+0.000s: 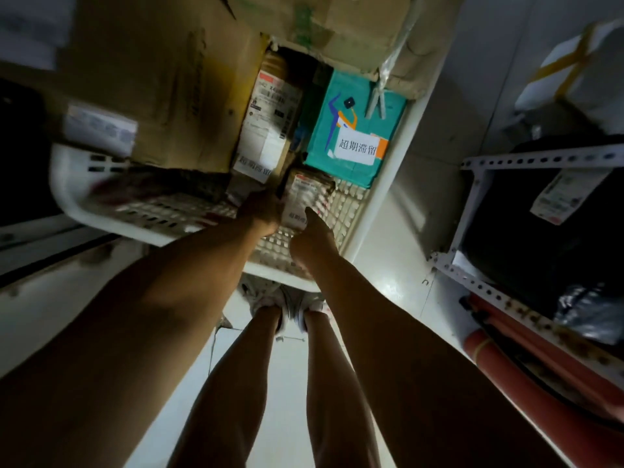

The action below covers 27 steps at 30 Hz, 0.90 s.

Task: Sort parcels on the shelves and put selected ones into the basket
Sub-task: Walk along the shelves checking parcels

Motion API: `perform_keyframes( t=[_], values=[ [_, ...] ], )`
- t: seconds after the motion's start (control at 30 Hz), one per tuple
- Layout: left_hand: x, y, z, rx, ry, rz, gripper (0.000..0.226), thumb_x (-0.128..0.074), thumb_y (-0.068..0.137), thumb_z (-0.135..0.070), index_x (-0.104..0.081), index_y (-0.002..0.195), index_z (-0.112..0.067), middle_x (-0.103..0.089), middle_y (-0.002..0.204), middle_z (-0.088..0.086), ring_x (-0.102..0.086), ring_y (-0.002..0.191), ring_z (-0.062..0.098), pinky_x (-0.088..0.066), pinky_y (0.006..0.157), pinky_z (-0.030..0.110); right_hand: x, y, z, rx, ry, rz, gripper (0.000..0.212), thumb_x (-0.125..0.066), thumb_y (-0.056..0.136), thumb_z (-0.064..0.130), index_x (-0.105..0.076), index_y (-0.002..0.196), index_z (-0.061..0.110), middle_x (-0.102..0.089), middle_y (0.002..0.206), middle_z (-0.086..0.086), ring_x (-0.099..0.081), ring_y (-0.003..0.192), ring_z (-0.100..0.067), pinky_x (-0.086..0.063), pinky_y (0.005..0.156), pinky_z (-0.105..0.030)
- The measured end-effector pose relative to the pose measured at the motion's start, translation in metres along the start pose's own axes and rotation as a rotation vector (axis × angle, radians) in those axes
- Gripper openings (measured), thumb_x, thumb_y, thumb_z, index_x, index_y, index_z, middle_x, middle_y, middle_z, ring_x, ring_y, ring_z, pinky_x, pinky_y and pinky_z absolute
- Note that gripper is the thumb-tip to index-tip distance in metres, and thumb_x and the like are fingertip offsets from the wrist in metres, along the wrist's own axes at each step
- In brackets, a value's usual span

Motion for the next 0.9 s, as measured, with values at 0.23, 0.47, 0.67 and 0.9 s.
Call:
perform_keyframes(
  t=[0.23,0.47,0.67,0.9],
  values=[
    [0.079,-0.127,-0.019,-0.021,-0.306,-0.066,0.026,-0.067,0.091,-0.003,-0.067,0.117,-0.004,-0.069,0.119,0.013,-0.067,0.112,0.029,-0.054,0.096,0.038,0.038,-0.108,0.034,0.145,-0.211,0.05,0.06,-0.054,0.091,0.0,-0.044,0.15,0.012,-0.045,0.152,-0.012,-0.044,0.14,-0.031,-0.04,0.115,-0.038],
    [0.165,-0.31,-0.06,0.035,-0.453,-0.086,0.03,-0.069,0.091,-0.012,-0.068,0.121,-0.011,-0.072,0.118,0.006,-0.069,0.108,0.017,-0.056,0.095,0.033,0.11,-0.264,0.071,0.268,-0.498,0.022,0.045,-0.059,0.09,0.015,-0.056,0.135,0.015,-0.058,0.141,-0.01,-0.054,0.13,-0.03,-0.046,0.1,-0.03],
    [0.203,-0.462,-0.083,0.126,-0.527,-0.261,0.027,-0.068,0.087,-0.021,-0.072,0.114,-0.017,-0.073,0.114,0.004,-0.067,0.106,0.021,-0.049,0.092,0.024,0.14,-0.385,0.1,0.444,-0.748,0.124,0.032,-0.063,0.09,0.018,-0.063,0.122,0.011,-0.062,0.131,-0.011,-0.056,0.123,-0.03,-0.043,0.087,-0.026],
    [0.185,-0.606,-0.074,0.348,-0.745,-0.5,0.029,-0.067,0.089,-0.019,-0.068,0.118,-0.021,-0.073,0.106,-0.001,-0.066,0.103,0.017,-0.045,0.082,0.023,0.093,-0.485,0.102,0.672,-1.106,0.295,0.031,-0.066,0.089,0.028,-0.062,0.118,0.019,-0.062,0.127,-0.008,-0.059,0.117,-0.029,-0.049,0.098,-0.033]
  ],
)
Point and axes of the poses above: each hand's wrist, its own y-axis towards the middle knuckle, its own x-axis out of the back of the hand, z = x × y, the point moved 6 cm from there along y, towards the middle knuckle
